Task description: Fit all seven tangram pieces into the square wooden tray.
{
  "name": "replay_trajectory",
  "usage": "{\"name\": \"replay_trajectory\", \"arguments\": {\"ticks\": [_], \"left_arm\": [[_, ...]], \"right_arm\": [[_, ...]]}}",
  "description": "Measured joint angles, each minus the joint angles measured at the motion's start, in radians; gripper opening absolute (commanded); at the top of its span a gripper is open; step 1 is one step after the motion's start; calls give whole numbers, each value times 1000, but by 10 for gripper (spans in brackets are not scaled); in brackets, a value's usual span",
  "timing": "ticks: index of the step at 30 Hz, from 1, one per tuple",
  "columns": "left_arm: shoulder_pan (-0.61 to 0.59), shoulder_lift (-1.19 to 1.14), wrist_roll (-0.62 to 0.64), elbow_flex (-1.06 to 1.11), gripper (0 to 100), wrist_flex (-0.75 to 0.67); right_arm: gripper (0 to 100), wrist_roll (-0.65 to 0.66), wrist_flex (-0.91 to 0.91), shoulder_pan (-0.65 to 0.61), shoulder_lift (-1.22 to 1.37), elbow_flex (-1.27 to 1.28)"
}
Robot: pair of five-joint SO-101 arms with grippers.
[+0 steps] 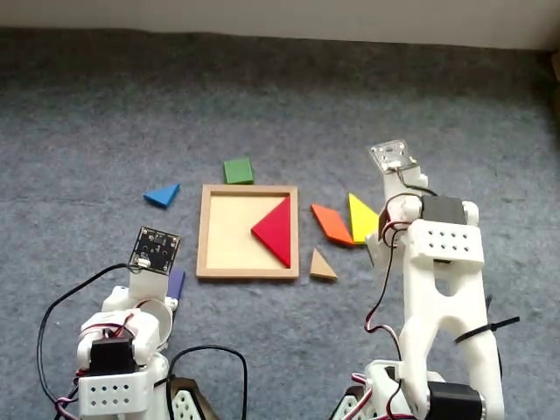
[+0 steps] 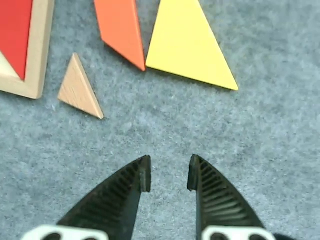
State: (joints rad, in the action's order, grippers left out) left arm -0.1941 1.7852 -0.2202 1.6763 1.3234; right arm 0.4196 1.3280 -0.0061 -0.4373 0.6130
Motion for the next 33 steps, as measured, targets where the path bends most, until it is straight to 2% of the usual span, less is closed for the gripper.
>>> {"name": "replay_trajectory", "arguments": {"ticks": [33], "left_arm": [[0, 0, 0, 0, 6, 0]], "right_arm": [[128, 0, -41, -9, 0, 0]]}}
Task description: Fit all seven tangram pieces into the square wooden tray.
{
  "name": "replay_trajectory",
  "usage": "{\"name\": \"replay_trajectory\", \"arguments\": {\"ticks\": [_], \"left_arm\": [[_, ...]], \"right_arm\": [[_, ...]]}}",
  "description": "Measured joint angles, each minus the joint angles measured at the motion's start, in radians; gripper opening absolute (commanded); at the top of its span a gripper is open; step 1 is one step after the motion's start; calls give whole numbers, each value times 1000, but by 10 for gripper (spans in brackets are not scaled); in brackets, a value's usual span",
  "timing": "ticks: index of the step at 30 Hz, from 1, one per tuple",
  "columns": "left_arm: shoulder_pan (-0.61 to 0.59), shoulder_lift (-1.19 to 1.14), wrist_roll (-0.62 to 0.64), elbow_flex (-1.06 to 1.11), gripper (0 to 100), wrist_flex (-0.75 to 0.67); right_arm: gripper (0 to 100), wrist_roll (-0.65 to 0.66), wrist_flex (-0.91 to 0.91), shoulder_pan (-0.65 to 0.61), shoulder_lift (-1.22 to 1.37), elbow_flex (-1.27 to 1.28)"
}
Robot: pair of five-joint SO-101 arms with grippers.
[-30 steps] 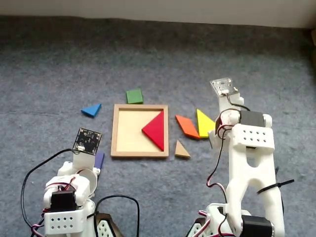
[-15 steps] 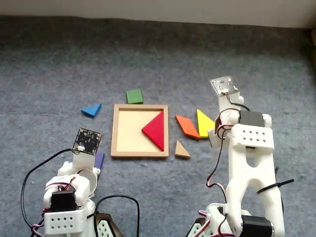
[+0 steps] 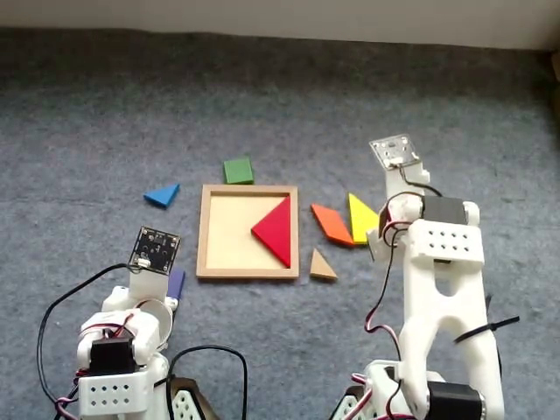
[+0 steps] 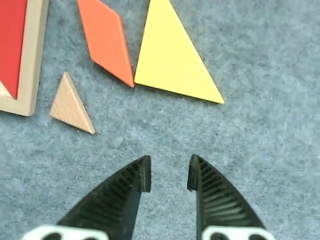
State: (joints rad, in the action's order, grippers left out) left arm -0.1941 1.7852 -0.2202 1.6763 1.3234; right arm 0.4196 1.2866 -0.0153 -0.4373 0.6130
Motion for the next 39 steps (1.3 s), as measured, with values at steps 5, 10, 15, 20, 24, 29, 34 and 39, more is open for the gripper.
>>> {"name": "replay_trajectory", "arguments": {"ticks": [5, 10, 15, 20, 24, 29, 34, 39], "left_arm": [[0, 0, 0, 0, 6, 0], [0, 0, 0, 0, 6, 0], [0, 0, 0, 0, 6, 0], [0, 0, 0, 0, 6, 0], [0, 0, 0, 0, 6, 0], [0, 0, 0, 0, 6, 0], [0, 0, 0, 0, 6, 0], [0, 0, 0, 0, 6, 0]], "right_arm": [[128, 0, 0, -9, 0, 0], [128, 0, 0, -15, 0, 0], [128, 0, 0, -17, 0, 0], [128, 0, 0, -17, 0, 0], [128, 0, 0, -17, 0, 0], [128, 0, 0, -17, 0, 0], [128, 0, 0, -17, 0, 0], [128, 0, 0, -17, 0, 0]]}}
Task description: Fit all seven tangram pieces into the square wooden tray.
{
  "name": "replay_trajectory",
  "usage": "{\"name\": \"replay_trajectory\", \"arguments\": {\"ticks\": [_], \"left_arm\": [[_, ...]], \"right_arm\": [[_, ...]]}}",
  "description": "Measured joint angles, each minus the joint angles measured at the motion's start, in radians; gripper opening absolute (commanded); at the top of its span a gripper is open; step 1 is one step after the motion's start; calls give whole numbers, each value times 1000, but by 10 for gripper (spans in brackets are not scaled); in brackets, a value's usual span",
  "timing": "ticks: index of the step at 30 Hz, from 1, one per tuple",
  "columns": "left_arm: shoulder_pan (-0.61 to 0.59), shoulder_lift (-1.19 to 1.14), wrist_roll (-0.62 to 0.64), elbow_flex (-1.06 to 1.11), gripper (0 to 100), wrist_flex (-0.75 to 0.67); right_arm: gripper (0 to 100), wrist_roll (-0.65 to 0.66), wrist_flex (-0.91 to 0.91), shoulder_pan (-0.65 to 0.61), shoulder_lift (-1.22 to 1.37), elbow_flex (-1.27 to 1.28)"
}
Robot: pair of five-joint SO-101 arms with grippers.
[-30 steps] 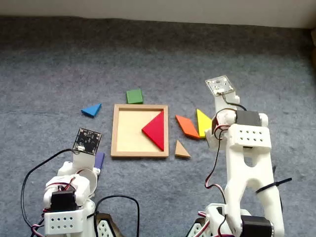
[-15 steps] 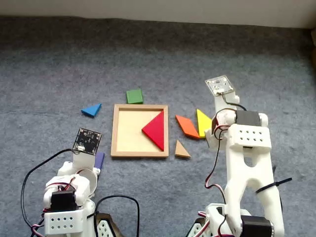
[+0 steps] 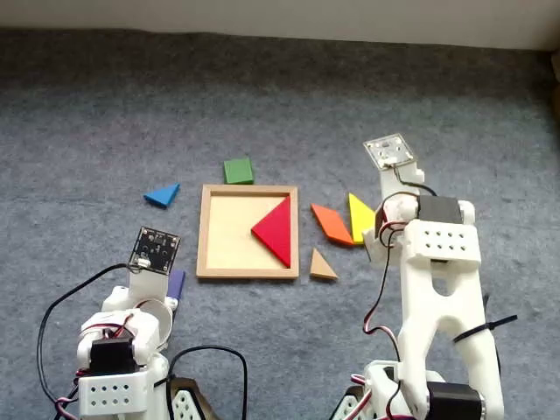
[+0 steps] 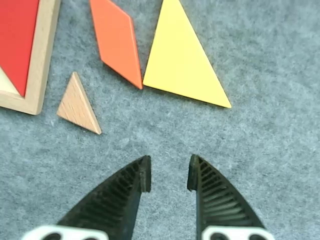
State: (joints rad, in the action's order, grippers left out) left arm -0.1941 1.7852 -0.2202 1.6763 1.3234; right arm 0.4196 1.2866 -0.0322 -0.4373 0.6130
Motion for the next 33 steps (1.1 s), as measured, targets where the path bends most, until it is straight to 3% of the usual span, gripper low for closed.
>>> {"name": "replay_trajectory", "arguments": {"ticks": [26, 33], "left_arm": [[0, 0, 0, 0, 6, 0], [0, 0, 0, 0, 6, 0]], "right_arm": [[128, 0, 0, 0, 0, 15], [128, 0, -78, 0, -2, 98]]}}
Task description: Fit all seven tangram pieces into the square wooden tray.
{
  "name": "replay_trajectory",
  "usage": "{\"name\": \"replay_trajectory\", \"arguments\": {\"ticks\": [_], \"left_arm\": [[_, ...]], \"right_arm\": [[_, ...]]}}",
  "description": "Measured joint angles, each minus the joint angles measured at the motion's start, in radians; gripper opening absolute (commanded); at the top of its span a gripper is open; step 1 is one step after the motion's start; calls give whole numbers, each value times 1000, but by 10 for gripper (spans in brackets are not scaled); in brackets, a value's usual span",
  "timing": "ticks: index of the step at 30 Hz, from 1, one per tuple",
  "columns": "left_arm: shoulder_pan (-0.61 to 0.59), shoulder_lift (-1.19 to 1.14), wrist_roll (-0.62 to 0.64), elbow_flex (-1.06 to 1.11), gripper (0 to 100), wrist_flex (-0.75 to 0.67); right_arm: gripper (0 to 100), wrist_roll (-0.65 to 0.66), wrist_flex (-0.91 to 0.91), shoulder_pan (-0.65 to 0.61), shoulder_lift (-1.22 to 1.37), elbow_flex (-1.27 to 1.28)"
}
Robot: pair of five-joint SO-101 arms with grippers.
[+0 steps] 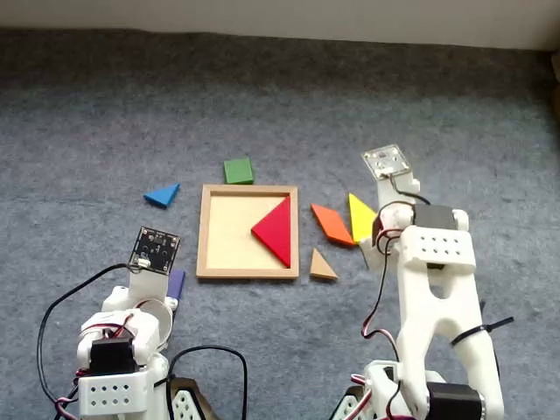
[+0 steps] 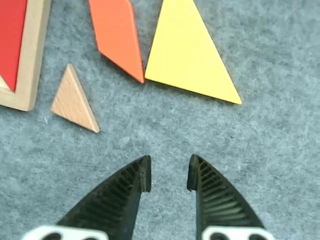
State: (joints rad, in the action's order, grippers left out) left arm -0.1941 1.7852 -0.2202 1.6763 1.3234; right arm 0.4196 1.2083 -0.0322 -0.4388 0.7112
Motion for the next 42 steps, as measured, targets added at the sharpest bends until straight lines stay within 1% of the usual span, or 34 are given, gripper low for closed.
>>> {"name": "replay_trajectory", "arguments": {"ticks": [27, 31, 42], "left_arm": [[0, 0, 0, 0, 6, 0], [0, 0, 0, 0, 6, 0], [0, 0, 0, 0, 6, 0]], "right_arm": [[128, 0, -11, 0, 0, 3], [128, 0, -11, -43, 0, 3], [134, 0, -14, -48, 0, 3]]}}
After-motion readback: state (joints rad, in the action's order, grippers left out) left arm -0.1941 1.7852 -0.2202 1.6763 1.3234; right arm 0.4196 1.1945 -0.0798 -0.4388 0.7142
